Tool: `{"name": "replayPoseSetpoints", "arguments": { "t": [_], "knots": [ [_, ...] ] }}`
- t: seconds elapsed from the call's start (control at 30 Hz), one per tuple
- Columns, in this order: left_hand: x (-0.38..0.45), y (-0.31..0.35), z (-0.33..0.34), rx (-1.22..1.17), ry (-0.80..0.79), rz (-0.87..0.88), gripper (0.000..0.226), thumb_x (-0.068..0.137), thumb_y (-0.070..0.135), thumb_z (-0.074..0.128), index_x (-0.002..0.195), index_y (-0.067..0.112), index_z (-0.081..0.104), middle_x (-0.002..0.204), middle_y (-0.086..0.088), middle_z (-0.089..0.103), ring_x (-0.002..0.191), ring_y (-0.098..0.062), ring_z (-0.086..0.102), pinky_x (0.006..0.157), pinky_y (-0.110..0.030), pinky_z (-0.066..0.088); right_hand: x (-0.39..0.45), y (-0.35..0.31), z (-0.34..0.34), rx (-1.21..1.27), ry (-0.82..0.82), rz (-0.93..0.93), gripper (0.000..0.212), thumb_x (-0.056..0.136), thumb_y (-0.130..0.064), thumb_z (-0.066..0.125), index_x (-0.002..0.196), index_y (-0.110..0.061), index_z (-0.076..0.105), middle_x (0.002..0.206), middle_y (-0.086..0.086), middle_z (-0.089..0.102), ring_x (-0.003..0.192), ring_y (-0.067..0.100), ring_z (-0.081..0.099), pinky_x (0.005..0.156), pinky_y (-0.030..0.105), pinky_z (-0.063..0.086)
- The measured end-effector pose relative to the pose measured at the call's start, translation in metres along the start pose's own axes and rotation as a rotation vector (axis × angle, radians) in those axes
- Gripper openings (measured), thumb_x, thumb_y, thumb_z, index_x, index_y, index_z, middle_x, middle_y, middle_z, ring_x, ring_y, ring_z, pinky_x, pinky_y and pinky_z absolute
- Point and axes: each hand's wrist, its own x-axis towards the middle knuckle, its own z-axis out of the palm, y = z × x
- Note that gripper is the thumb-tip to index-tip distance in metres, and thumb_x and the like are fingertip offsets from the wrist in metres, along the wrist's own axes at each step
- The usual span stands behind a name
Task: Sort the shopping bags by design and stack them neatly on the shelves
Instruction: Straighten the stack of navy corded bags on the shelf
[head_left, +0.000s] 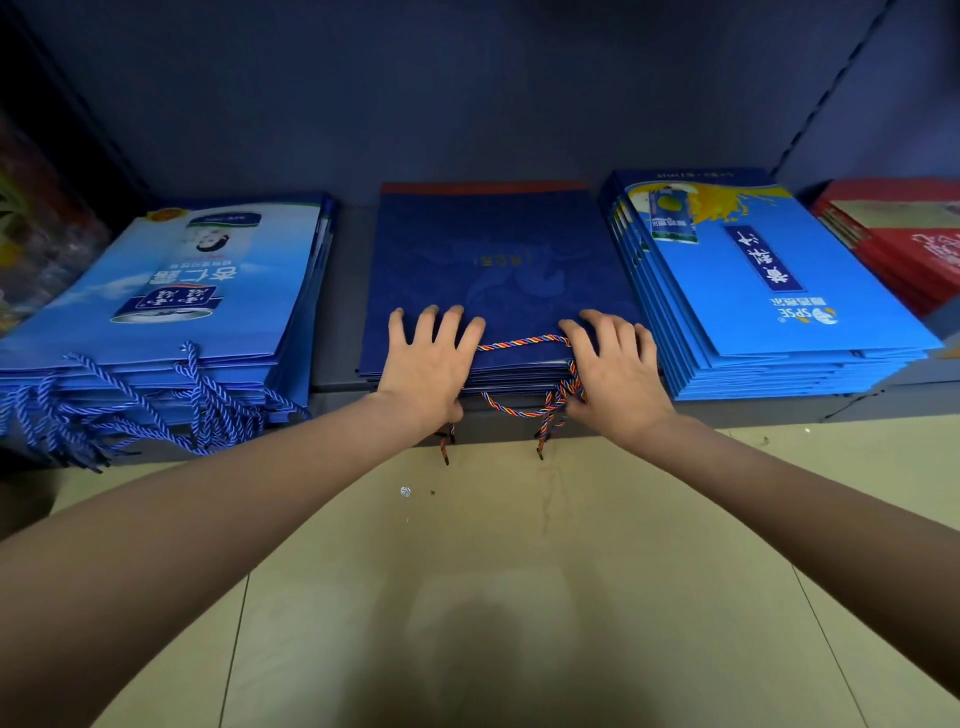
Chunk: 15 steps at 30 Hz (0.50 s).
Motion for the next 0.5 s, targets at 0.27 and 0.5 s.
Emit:
{"name": "replayPoseSetpoints", "arguments": {
  "t": [0.27,0.5],
  "knots": [
    [0.004,0.000,0.004,-0.147,0.063,-0.027,0.087,0.080,0.055,0.062,0.144,0.020,0.016,0.150,-0.006,0.019,0.138,-0.028,0.020,0.111,-0.050,0.016,-0.032,0.042,-0.011,0.196,0.121,-0.035,0.068,0.071,-0.019,0.076,0.132,-0.011,0.047,0.133,0.014,0.041,0.116,0.033,0.040,0.092,0.046,0.037],
    [0.006,0.000,0.006,-0.041,0.097,0.004,0.083,0.083,0.051,0.060,0.144,0.015,0.016,0.148,-0.011,0.022,0.135,-0.032,0.024,0.110,-0.049,0.017,-0.062,0.020,0.011,0.475,0.155,0.001,0.051,0.081,-0.012,0.060,0.130,-0.002,0.046,0.127,0.013,0.050,0.114,0.030,0.046,0.100,0.032,0.032]
  ]
}}
